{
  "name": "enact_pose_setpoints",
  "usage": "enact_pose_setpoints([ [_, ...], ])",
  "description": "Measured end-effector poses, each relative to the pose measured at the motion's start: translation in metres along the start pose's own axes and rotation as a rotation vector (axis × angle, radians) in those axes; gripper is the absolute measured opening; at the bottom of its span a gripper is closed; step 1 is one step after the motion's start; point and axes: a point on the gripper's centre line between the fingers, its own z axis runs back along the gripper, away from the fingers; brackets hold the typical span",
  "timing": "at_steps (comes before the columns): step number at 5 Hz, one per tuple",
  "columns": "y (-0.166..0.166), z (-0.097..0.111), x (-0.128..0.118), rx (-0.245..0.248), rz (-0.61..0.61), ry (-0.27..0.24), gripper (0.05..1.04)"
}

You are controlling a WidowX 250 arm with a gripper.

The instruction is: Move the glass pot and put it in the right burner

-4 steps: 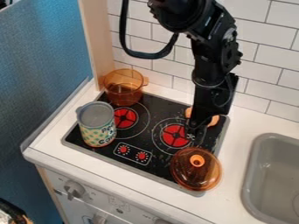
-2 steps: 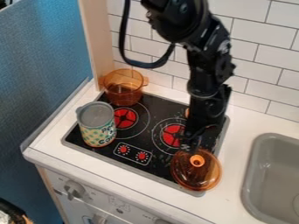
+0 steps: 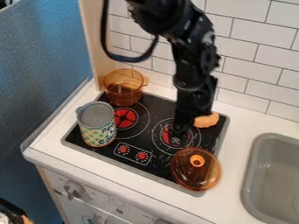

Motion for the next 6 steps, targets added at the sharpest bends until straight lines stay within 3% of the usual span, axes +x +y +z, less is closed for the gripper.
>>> enact_pose_setpoints([
  [3, 0.029, 0.027, -0.064, 0.086, 0.242, 0.058, 1.0],
  [5, 0.067, 0.006, -0.113, 0.08, 0.47, 0.109, 1.0],
  [6, 0.083, -0.016, -0.132, 0.057, 0.623, 0.105, 1.0],
])
